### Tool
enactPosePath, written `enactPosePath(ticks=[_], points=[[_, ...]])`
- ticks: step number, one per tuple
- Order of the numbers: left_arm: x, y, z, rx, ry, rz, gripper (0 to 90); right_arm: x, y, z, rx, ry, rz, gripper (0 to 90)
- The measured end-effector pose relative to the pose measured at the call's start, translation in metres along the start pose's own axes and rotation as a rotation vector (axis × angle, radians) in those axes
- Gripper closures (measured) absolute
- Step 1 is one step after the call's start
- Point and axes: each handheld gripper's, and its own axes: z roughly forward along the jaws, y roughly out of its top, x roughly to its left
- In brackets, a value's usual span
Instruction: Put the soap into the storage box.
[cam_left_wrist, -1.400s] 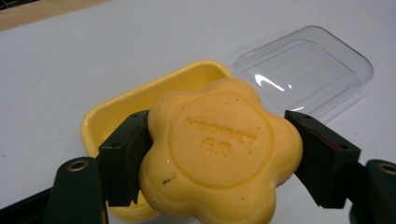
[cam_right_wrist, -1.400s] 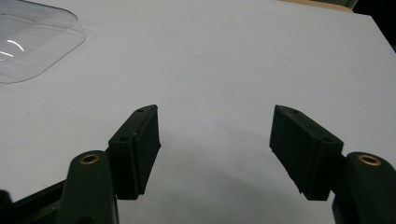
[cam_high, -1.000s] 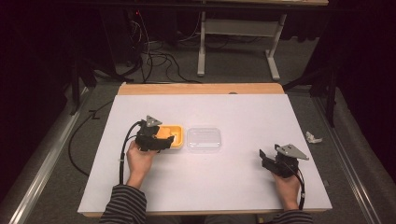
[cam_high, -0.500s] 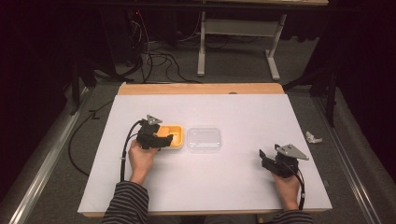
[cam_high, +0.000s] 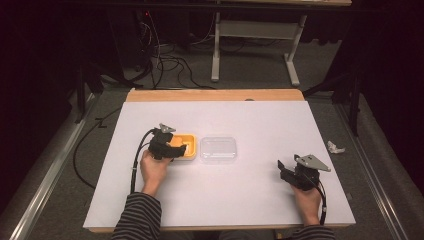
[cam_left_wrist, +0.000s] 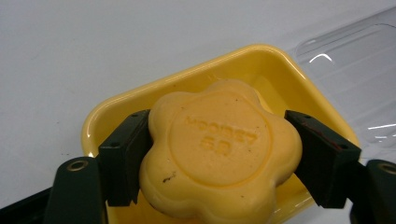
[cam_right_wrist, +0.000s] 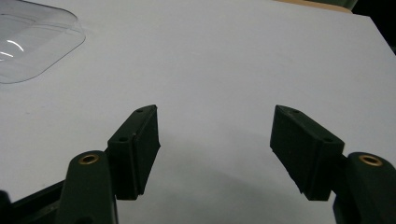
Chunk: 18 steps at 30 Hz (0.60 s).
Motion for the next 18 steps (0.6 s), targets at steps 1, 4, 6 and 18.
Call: enactPosePath(ticks=[1,4,6,18], points=[[0.0003,-0.0001,0.0004,0.001,0.002,-0.002,27.0,0.0,0.0,0.0,0.0,0.0,0.0,33.3],[0.0013,-0.0005,0.0021,0.009,0.005,-0.007,26.9,0.0,0.0,0.0,0.0,0.0,0.0,33.3],[0.0017,-0.0008,0.0032,0.008,0.006,-0.01,26.8,0.0,0.0,0.0001,0.001,0.001,0.0,33.3],[0.0024,0.0013,-0.0053,-0.051,0.002,-0.01,27.6,0.0003,0.0,-0.0001,0.001,-0.001,-0.002,33.3]])
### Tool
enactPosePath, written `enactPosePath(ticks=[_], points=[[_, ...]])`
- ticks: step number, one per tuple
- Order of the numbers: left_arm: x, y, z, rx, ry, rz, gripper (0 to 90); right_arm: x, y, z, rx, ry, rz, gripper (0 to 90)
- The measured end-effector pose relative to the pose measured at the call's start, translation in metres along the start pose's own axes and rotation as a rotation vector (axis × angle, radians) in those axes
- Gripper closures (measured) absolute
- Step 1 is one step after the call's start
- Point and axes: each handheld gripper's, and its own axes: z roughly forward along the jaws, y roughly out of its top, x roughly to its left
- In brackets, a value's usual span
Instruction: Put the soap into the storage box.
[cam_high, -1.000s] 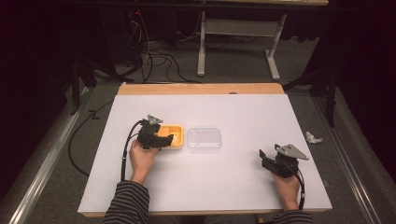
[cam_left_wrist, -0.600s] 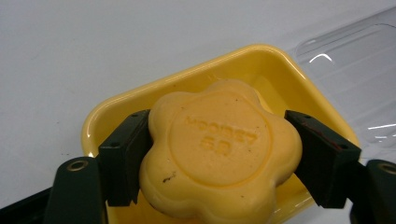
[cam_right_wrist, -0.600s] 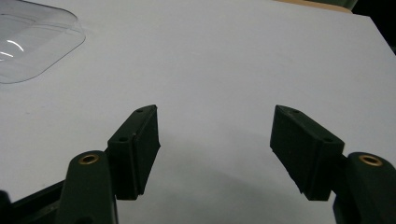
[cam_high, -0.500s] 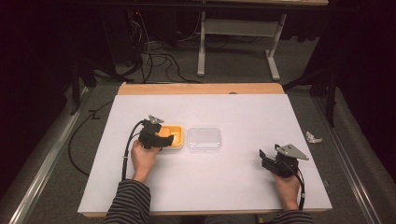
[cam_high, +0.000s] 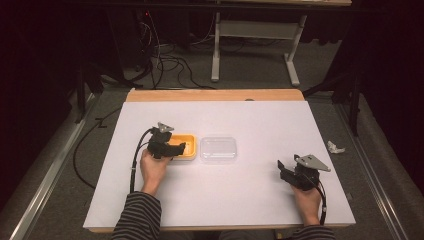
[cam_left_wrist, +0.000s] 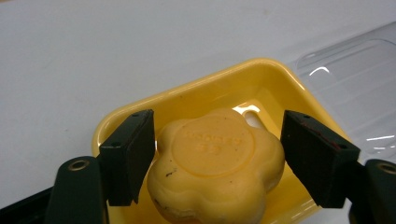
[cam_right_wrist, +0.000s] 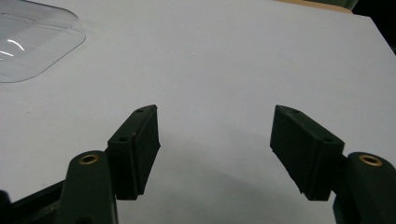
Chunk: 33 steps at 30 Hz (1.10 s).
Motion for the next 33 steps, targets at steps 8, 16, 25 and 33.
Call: enactPosePath(ticks=[8,16,25,33], points=[[0.001,-0.001,-0.005,-0.006,0.003,0.0,26.2,0.0,0.0,0.0,-0.001,0.001,0.0,33.2],[0.001,-0.001,-0.01,-0.013,0.016,0.007,25.8,0.0,0.0,0.0,-0.001,0.0,-0.003,33.2],[-0.001,-0.001,-0.015,-0.025,0.019,0.013,25.6,0.0,0.0,0.0,0.0,0.0,-0.004,33.2],[-0.002,-0.002,-0.025,-0.046,0.012,0.016,25.9,0.0,0.0,0.0,-0.002,0.001,-0.004,33.2]])
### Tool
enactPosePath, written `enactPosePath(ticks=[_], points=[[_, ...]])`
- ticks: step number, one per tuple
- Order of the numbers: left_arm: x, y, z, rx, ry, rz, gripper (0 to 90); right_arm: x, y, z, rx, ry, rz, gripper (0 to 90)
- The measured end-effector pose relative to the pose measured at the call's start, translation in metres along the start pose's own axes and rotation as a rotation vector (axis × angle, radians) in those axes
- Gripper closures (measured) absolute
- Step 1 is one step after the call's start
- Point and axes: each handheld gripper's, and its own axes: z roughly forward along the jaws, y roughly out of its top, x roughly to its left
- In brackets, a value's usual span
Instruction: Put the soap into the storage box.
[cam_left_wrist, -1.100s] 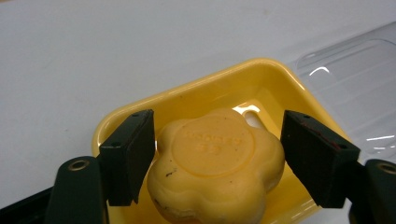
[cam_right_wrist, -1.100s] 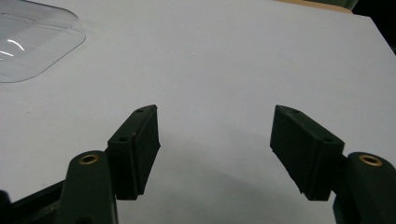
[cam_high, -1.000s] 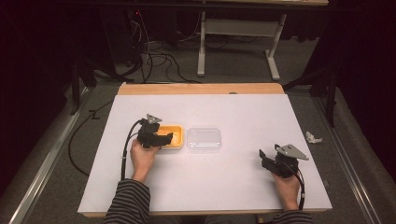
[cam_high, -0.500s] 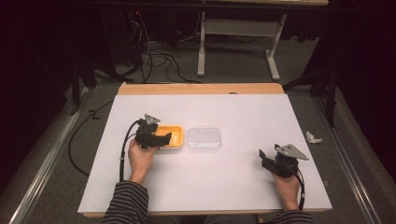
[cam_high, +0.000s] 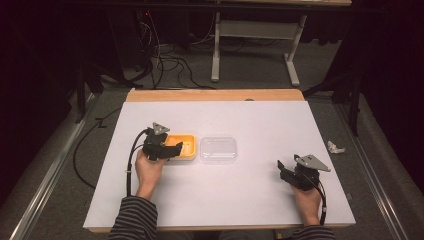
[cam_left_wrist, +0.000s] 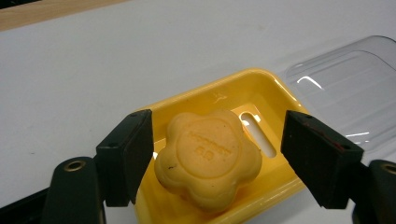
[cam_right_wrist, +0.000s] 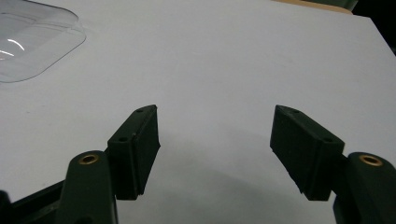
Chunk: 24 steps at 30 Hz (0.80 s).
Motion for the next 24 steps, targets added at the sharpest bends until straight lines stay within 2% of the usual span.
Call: enactPosePath(ticks=[14,24], points=[[-0.001,-0.007,-0.019,-0.043,-0.036,-0.017,25.9,0.0,0.0,0.0,0.002,-0.001,-0.008,33.4],[-0.006,-0.008,-0.029,-0.057,-0.049,0.006,25.8,0.0,0.0,0.0,0.004,0.0,-0.009,33.4]])
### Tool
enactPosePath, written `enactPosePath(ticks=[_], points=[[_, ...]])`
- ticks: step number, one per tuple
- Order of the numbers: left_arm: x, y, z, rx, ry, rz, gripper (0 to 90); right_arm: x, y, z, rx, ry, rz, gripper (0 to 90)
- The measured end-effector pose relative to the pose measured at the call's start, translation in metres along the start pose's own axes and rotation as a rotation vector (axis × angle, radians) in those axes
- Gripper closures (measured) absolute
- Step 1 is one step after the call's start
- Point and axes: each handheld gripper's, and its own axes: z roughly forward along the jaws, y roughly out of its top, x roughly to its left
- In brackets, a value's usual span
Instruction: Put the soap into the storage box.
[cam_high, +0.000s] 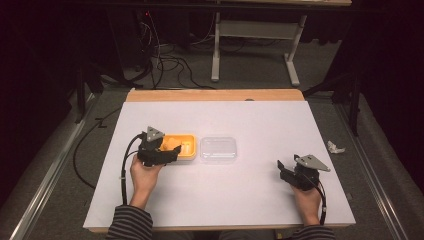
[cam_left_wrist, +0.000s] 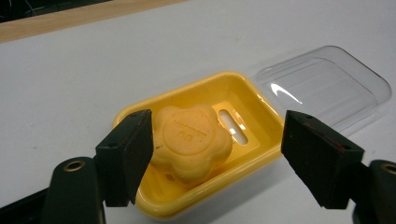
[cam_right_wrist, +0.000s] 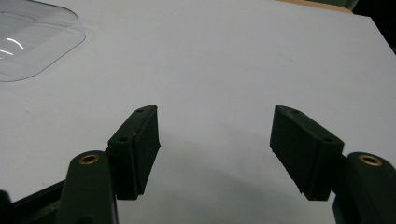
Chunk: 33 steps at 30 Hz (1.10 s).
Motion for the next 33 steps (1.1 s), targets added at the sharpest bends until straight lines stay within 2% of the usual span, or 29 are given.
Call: enactPosePath(ticks=[5,13,19,22,33], points=[[-0.003,-0.001,-0.004,-0.015,-0.021,-0.003,25.8,0.0,0.0,0.0,-0.001,0.002,0.002,33.4],[-0.006,-0.005,-0.008,-0.007,-0.013,0.016,26.0,0.0,0.0,0.0,0.001,0.003,0.001,33.4],[-0.005,-0.008,-0.012,-0.016,-0.02,0.007,26.0,0.0,0.0,0.001,0.0,0.004,0.004,33.5],[-0.004,-0.01,-0.015,-0.026,-0.038,-0.016,25.9,0.0,0.0,0.001,0.002,0.003,0.006,33.5],[-0.002,-0.018,-0.024,-0.043,-0.036,-0.027,26.0,0.0,0.0,0.001,0.006,0.003,0.003,33.6]])
